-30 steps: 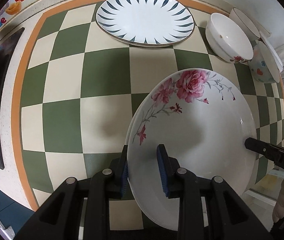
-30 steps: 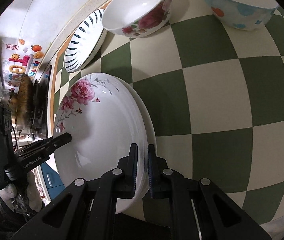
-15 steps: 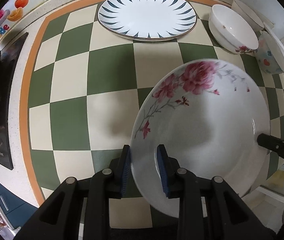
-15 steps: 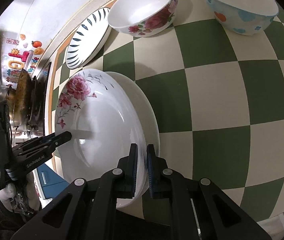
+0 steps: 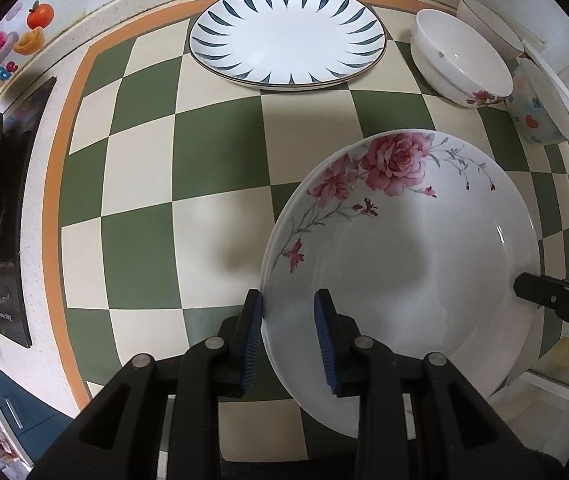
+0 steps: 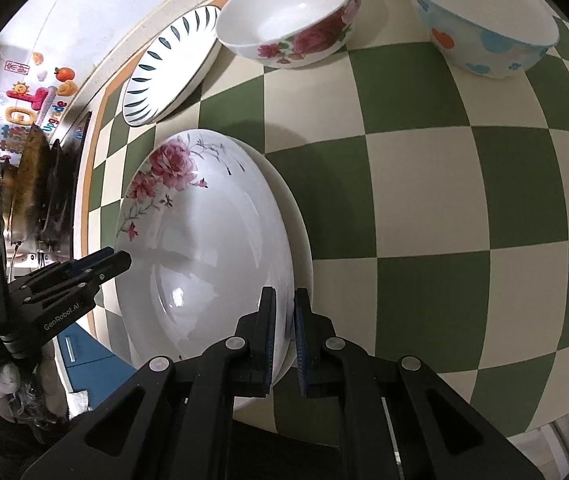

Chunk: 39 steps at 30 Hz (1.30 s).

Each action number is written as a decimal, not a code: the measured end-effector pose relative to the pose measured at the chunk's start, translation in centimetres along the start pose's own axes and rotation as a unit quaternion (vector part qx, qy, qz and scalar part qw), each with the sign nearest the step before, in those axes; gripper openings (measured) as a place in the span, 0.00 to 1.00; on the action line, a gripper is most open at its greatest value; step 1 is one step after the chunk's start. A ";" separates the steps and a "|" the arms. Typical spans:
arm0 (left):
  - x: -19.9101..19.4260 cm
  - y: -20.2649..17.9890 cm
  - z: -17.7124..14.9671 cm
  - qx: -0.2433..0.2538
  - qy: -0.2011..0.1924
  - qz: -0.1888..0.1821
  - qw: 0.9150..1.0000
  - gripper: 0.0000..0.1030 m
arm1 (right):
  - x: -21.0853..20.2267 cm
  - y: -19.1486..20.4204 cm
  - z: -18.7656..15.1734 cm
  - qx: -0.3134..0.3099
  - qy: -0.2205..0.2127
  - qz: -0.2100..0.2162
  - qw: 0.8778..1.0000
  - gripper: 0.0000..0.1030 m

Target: Organize plates and bowls

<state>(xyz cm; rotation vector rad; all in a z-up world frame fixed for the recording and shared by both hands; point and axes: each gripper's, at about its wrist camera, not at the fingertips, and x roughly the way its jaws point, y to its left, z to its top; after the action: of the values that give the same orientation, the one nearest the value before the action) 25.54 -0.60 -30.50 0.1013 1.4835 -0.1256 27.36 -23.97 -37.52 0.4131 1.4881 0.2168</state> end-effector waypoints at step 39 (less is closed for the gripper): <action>3.7 12.2 18.5 -0.176 0.026 -0.100 0.979 0.31 | 2.5 9.1 27.9 -0.028 0.008 -0.001 1.000 0.48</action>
<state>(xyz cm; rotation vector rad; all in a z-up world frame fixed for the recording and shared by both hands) 45.85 8.66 -32.75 -0.3335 1.5446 -0.0208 56.25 -18.46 -35.42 0.3653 1.4948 0.2614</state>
